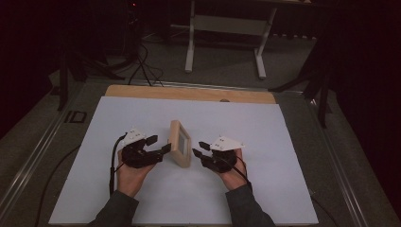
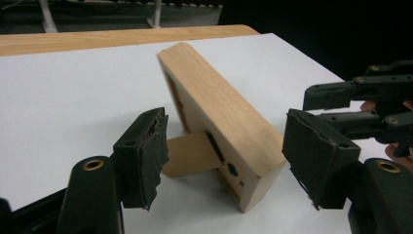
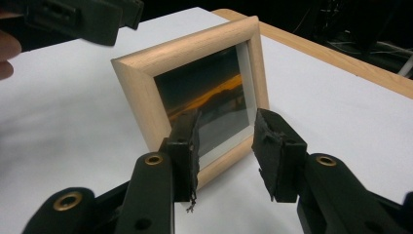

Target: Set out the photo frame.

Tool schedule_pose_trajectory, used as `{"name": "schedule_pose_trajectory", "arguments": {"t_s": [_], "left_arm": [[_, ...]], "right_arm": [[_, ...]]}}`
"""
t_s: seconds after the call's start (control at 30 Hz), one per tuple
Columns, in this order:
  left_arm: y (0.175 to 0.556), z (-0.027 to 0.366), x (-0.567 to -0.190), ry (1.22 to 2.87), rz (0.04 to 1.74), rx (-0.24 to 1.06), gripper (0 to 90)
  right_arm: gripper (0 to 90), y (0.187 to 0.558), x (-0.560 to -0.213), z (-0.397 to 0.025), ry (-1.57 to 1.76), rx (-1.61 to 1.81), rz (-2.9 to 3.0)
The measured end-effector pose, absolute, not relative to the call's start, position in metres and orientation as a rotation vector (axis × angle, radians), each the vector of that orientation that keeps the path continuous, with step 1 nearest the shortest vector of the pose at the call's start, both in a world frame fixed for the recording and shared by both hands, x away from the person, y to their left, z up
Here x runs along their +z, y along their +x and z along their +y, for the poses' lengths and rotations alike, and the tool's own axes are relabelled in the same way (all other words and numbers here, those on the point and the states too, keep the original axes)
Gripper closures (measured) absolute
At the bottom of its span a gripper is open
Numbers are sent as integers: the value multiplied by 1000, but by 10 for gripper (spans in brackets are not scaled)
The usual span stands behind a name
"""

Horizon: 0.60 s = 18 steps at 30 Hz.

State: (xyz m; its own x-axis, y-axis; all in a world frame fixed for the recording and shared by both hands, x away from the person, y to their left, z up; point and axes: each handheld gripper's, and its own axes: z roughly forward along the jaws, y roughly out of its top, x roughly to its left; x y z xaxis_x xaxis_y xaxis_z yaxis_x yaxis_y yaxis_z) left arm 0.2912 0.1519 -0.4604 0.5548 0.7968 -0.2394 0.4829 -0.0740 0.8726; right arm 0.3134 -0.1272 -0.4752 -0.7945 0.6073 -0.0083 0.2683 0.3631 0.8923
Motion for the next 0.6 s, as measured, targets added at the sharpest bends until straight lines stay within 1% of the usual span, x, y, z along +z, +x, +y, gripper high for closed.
{"name": "schedule_pose_trajectory", "arguments": {"t_s": [0.1,0.43,0.6], "left_arm": [[294,144,-461,1762,1060,372,299],[303,125,-469,1817,1084,371,288],[305,122,-473,1831,1098,362,290]], "right_arm": [[615,314,-474,-130,779,1412,2287],[610,315,-471,-135,788,1429,2270],[609,315,-469,-137,795,1432,2261]]}}
